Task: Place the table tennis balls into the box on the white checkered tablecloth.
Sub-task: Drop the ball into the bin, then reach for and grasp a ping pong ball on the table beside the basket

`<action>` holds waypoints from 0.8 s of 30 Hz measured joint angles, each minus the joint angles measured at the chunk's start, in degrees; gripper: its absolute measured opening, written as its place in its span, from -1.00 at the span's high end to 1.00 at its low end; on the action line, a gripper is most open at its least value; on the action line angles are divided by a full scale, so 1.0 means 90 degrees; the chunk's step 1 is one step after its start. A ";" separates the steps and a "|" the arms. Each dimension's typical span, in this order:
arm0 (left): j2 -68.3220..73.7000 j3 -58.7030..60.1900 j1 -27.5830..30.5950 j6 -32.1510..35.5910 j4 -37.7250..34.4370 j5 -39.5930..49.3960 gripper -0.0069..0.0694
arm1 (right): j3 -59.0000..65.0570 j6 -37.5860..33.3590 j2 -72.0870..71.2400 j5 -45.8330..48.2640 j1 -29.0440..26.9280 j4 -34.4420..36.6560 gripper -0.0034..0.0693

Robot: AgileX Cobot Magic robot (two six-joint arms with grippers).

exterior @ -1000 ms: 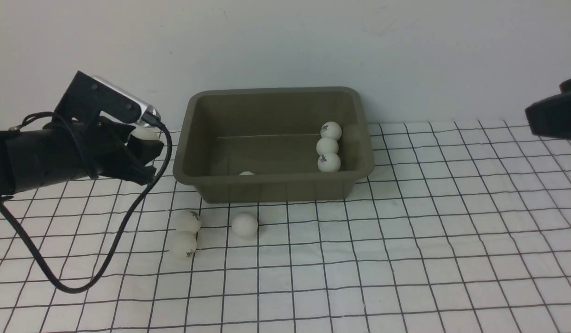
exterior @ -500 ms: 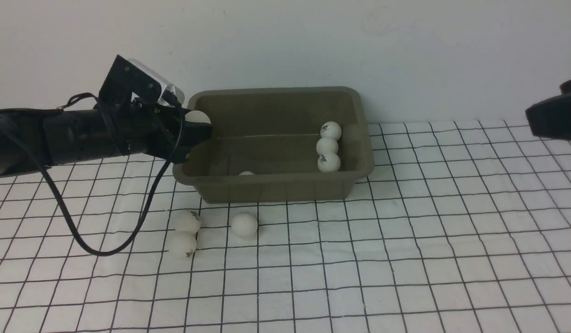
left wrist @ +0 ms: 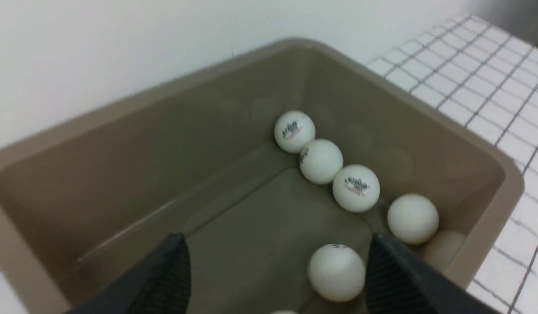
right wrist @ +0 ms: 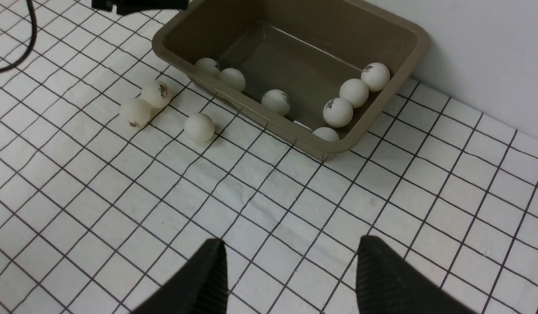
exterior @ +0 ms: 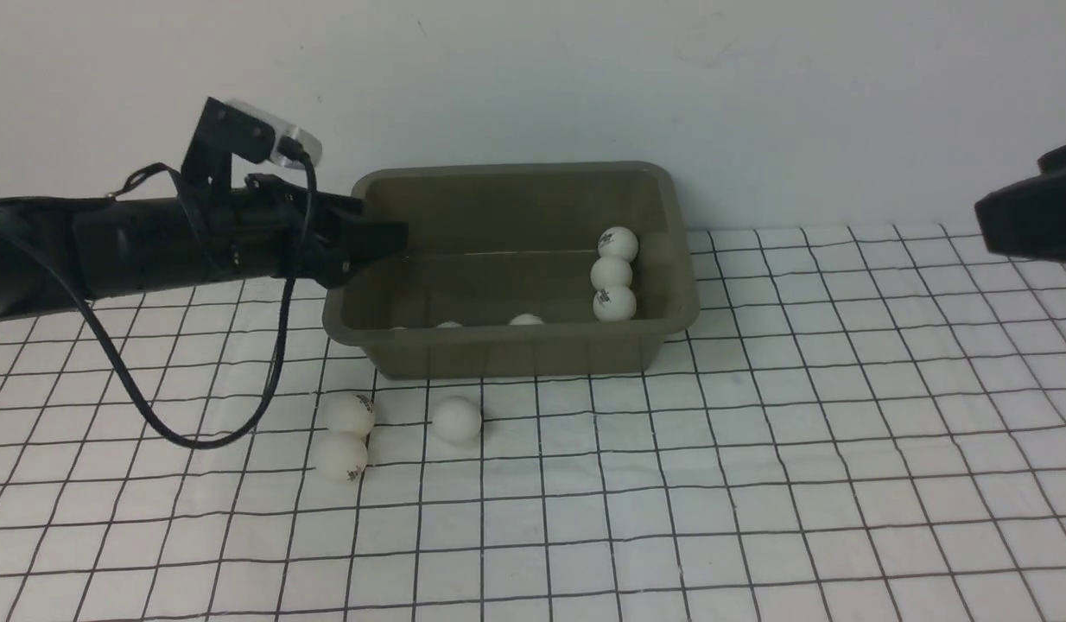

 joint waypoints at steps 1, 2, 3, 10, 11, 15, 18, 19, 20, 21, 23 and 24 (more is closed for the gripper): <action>-0.0141 0.0000 0.0055 -0.0207 0.0073 0.0000 -0.44 | 0.0000 0.0000 0.0000 0.0000 0.0000 0.0000 -0.11; -0.0228 0.0000 0.0080 -0.0268 0.0136 0.0000 -0.43 | 0.0000 0.0000 0.0000 0.0000 0.0000 0.0000 -0.11; -0.0353 0.0000 0.0098 -0.0411 0.0214 0.0000 -0.42 | 0.0000 0.0000 0.0000 0.0000 0.0000 0.0000 -0.11; -0.1531 0.0000 0.0142 -0.1600 0.2019 -0.0424 -0.32 | 0.0000 -0.0012 0.0000 0.0000 0.0000 0.0000 -0.11; -0.1713 0.0000 0.0142 -0.1844 0.2279 -0.0440 -0.32 | 0.0000 -0.0018 0.0000 0.0000 0.0000 0.0000 -0.11; -0.2187 0.0000 0.0142 -0.2483 0.2612 -0.0403 -0.32 | 0.0000 -0.0018 0.0000 0.0000 0.0000 0.0005 -0.11; -0.2557 0.0000 0.0142 -0.3110 0.2959 -0.0155 -0.32 | 0.0000 -0.0018 0.0000 0.0000 0.0000 0.0005 -0.11; -0.2626 0.0000 0.0142 -0.3278 0.3101 -0.0086 -0.32 | 0.0000 -0.0018 0.0000 0.0000 0.0000 0.0005 -0.11; -0.2711 0.0000 0.0142 -0.3562 0.3369 0.0007 -0.32 | 0.0000 -0.0018 0.0000 0.0000 0.0000 0.0005 -0.11; -0.2776 0.0000 0.0142 -0.3962 0.3725 0.0082 -0.32 | 0.0000 -0.0018 0.0000 0.0000 0.0000 -0.0001 -0.11; -0.2810 0.0000 0.0142 -0.4501 0.4224 0.0142 -0.32 | 0.0000 -0.0024 0.0000 0.0000 0.0000 -0.0001 -0.11; -0.2826 0.0000 0.0142 -0.4934 0.4538 0.0218 -0.32 | 0.0000 -0.0024 0.0000 0.0000 0.0000 -0.0006 -0.11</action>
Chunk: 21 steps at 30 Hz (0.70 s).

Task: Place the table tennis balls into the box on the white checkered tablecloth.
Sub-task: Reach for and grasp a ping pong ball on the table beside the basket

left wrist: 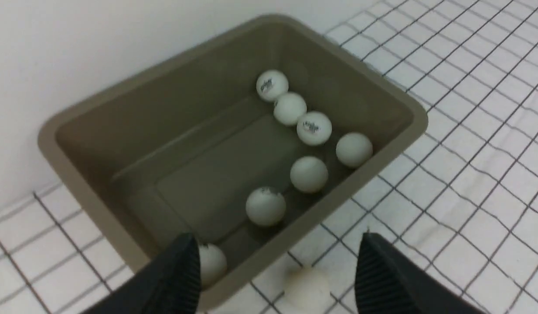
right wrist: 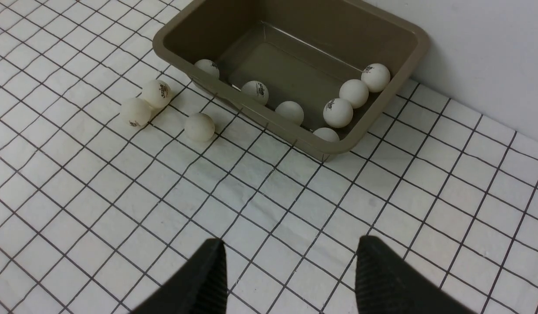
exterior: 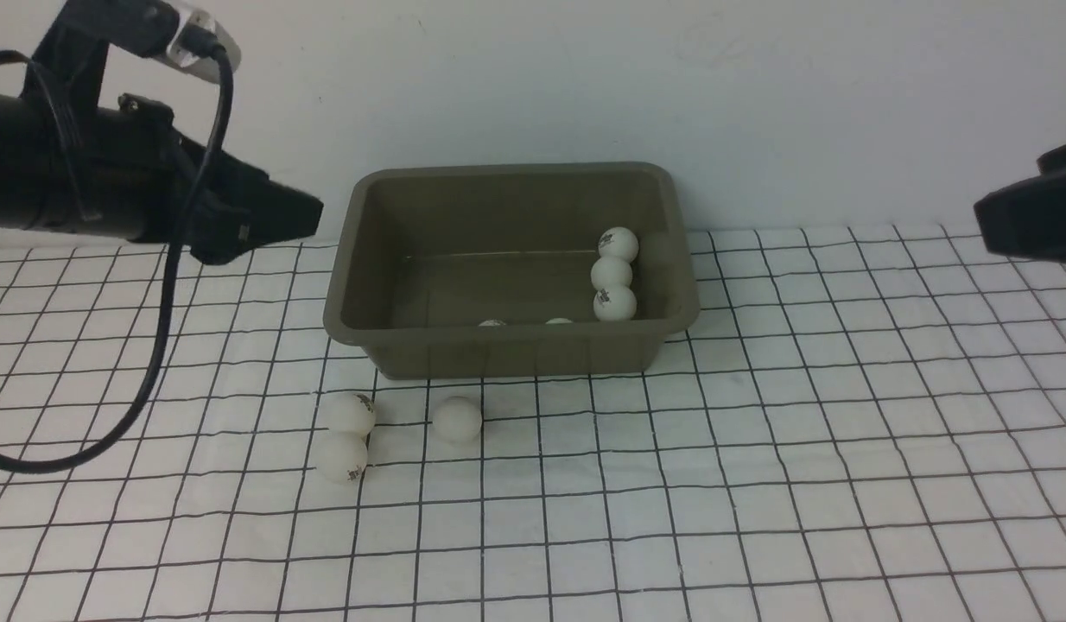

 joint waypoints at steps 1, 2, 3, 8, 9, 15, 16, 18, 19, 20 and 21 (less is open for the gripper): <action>0.0000 0.0000 0.0000 -0.0352 0.0333 0.0058 -0.32 | 0.0000 0.0000 0.0000 0.0000 0.0000 0.0000 -0.11; 0.0000 0.0000 0.0000 -0.0761 0.0715 0.0124 -0.32 | 0.0000 0.0000 0.0000 0.0000 0.0000 0.0000 -0.11; 0.0000 0.0006 0.0000 -0.1071 0.0998 0.0207 -0.31 | 0.0000 0.0000 0.0000 -0.0006 0.0000 0.0000 -0.11; 0.0000 0.0006 0.0000 -0.1843 0.1721 0.0864 -0.21 | 0.0000 0.0000 0.0000 -0.0039 0.0000 0.0000 -0.11; 0.0000 0.0012 0.0000 -0.1882 0.1752 0.0942 -0.21 | 0.0000 0.0000 0.0000 -0.0039 0.0000 0.0000 -0.11; 0.0000 0.0404 0.0000 -0.1901 0.1758 0.0866 -0.16 | 0.0000 0.0000 0.0000 -0.0047 0.0000 0.0000 -0.11; 0.0000 0.0577 0.0000 -0.1835 0.1758 0.0745 -0.16 | 0.0000 0.0000 0.0000 -0.0047 0.0000 0.0000 -0.11; 0.0000 0.0891 0.0000 -0.1648 0.1746 0.0459 -0.16 | 0.0000 0.0000 0.0000 -0.0047 0.0000 0.0000 -0.11; 0.0008 0.1132 0.0000 -0.1478 0.1707 0.0207 -0.16 | 0.0000 0.0000 0.0000 -0.0054 0.0000 -0.0006 -0.11; 0.0032 0.1280 0.0000 -0.1378 0.1664 0.0043 -0.16 | 0.0000 0.0000 0.0000 -0.0054 0.0000 -0.0001 -0.11; 0.0055 0.1346 0.0000 -0.1276 0.1596 -0.0036 -0.16 | 0.0000 0.0000 0.0000 -0.0054 0.0000 0.0000 -0.11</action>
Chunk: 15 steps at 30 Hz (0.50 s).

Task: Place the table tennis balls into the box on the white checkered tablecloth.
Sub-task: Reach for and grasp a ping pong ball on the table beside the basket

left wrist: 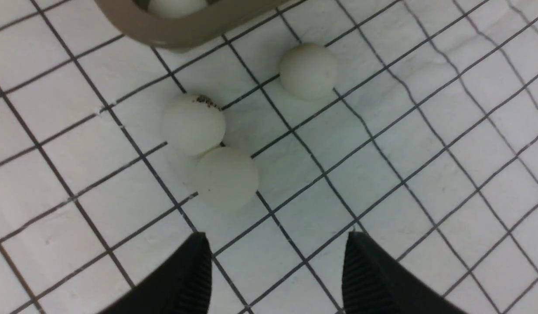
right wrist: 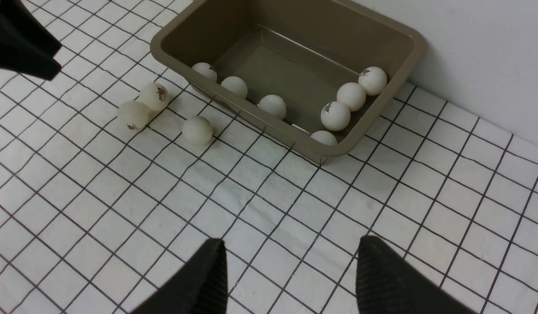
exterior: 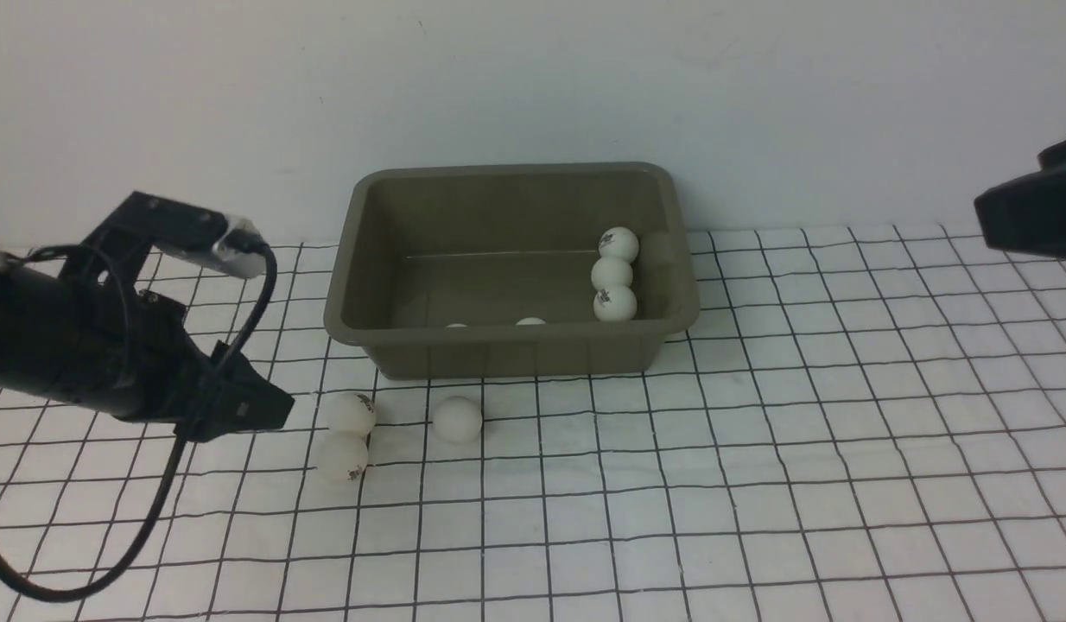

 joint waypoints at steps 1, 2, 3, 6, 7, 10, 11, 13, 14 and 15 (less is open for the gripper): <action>0.0043 0.0144 0.0000 0.0141 -0.0141 -0.0178 -0.16 | 0.0000 0.0000 0.0000 0.0000 0.0000 0.0000 -0.11; 0.0116 0.0230 0.0000 0.0321 -0.0302 -0.0281 -0.16 | 0.0000 0.0000 0.0000 0.0000 0.0000 0.0000 -0.11; 0.0165 0.0284 0.0000 0.0433 -0.0441 -0.0357 -0.16 | 0.0000 0.0000 0.0000 0.0000 0.0000 0.0000 -0.11; 0.0589 0.0335 0.0000 0.1110 -0.1578 -0.0510 -0.16 | 0.0000 0.0000 0.0000 0.0000 0.0000 0.0000 -0.11; 0.0734 0.0335 0.0000 0.1270 -0.1790 -0.0536 -0.17 | 0.0000 0.0000 0.0000 0.0000 0.0000 0.0000 -0.11; 0.1086 0.0335 0.0000 0.1409 -0.2062 -0.0710 -0.22 | 0.0000 0.0000 0.0000 0.0000 0.0000 0.0000 -0.11; 0.1086 0.0335 0.0000 0.1409 -0.2062 -0.0710 -0.22 | 0.0000 0.0000 0.0000 0.0000 0.0000 0.0000 -0.11; 0.1428 0.0335 0.0000 0.1396 -0.2063 -0.0891 -0.25 | 0.0000 0.0000 0.0000 0.0000 0.0000 0.0000 -0.11; 0.1515 0.0335 0.0000 0.1397 -0.2063 -0.0943 -0.25 | 0.0000 0.0000 0.0000 0.0000 0.0000 0.0000 -0.11; 0.1597 0.0335 0.0000 0.1397 -0.2063 -0.0970 -0.25 | 0.0000 0.0000 0.0000 0.0000 0.0000 0.0000 -0.11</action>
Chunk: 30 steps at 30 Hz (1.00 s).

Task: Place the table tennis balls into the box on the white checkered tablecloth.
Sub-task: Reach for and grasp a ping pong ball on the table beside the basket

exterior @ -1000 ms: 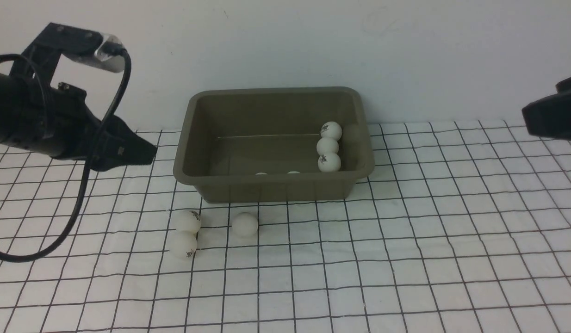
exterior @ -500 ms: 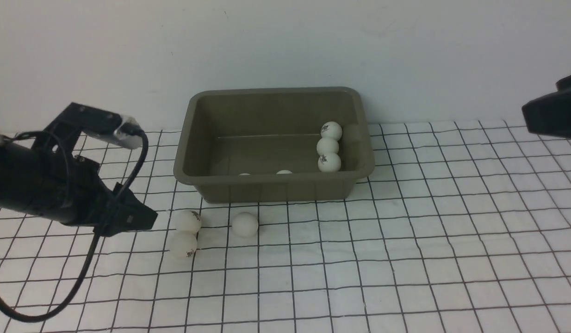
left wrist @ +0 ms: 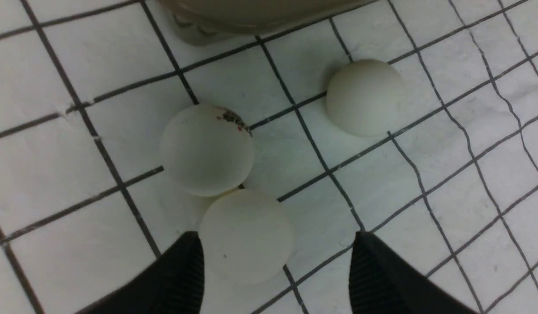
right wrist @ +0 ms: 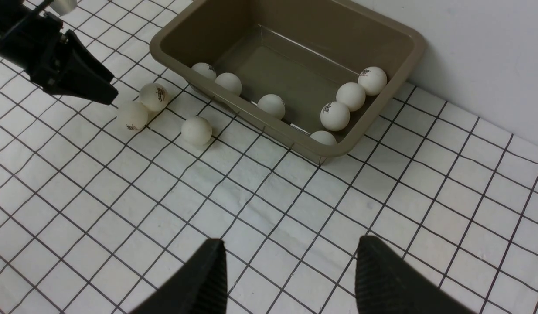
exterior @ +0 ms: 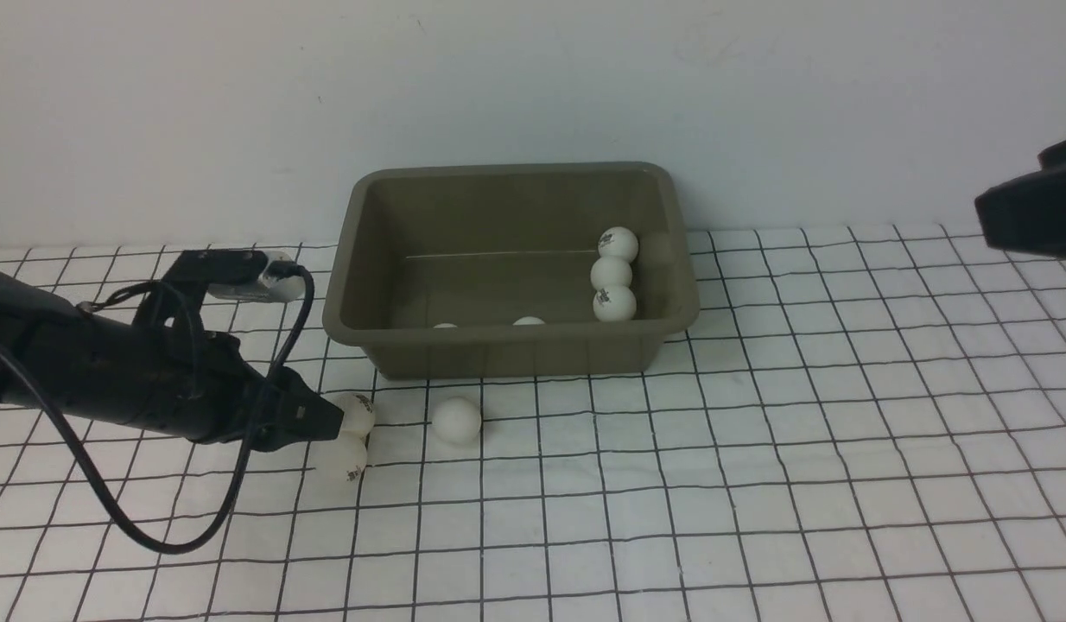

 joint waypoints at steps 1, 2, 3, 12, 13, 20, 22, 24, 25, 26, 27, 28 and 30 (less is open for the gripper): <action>0.0000 0.0000 0.0000 0.0000 0.0000 0.0000 -0.25 | 0.0000 0.0000 0.0000 0.0000 0.0000 0.0000 -0.11; 0.0040 0.0000 0.0000 0.0000 0.0000 -0.0007 -0.25 | 0.0000 0.0000 0.0000 0.0000 0.0000 0.0000 -0.11; 0.0048 0.0000 0.0000 0.0000 0.0006 -0.0011 -0.25 | 0.0000 0.0000 0.0000 0.0000 0.0000 0.0000 -0.11; 0.0048 0.0000 0.0000 -0.0059 0.0171 -0.0343 -0.25 | 0.0000 0.0000 0.0000 0.0000 0.0000 0.0000 -0.11; 0.0048 0.0000 0.0000 -0.0066 0.0128 -0.0322 -0.25 | 0.0000 0.0000 0.0000 0.0000 0.0000 0.0000 -0.11; 0.0048 0.0000 0.0000 -0.0072 0.0036 0.0004 -0.25 | 0.0000 0.0000 0.0000 0.0000 0.0000 0.0000 -0.11; 0.0048 0.0000 0.0000 -0.0079 0.0058 0.0004 -0.25 | 0.0000 0.0000 0.0000 0.0000 0.0000 0.0000 -0.11; 0.0048 0.0000 0.0000 -0.0079 0.0095 -0.0009 -0.25 | 0.0000 0.0000 0.0000 0.0000 0.0000 0.0000 -0.11; 0.0048 0.0000 0.0000 -0.0079 0.0130 -0.0017 -0.25 | 0.0000 0.0000 0.0000 0.0000 0.0000 0.0000 -0.11; 0.0048 0.0000 0.0000 -0.0094 0.0145 -0.0028 -0.25 | 0.0000 0.0000 0.0000 0.0000 0.0000 0.0000 -0.11; 0.0048 -0.0006 0.0000 -0.0111 0.0154 -0.0040 -0.25 | 0.0000 0.0000 0.0000 0.0000 0.0000 0.0000 -0.11; 0.0048 -0.0070 0.0000 -0.0140 0.0172 -0.0025 -0.25 | 0.0000 0.0000 0.0000 0.0000 0.0000 0.0000 -0.11; 0.0048 -0.0247 0.0000 -0.0206 0.0148 0.0075 -0.25 | 0.0000 0.0000 0.0000 0.0000 0.0000 0.0000 -0.11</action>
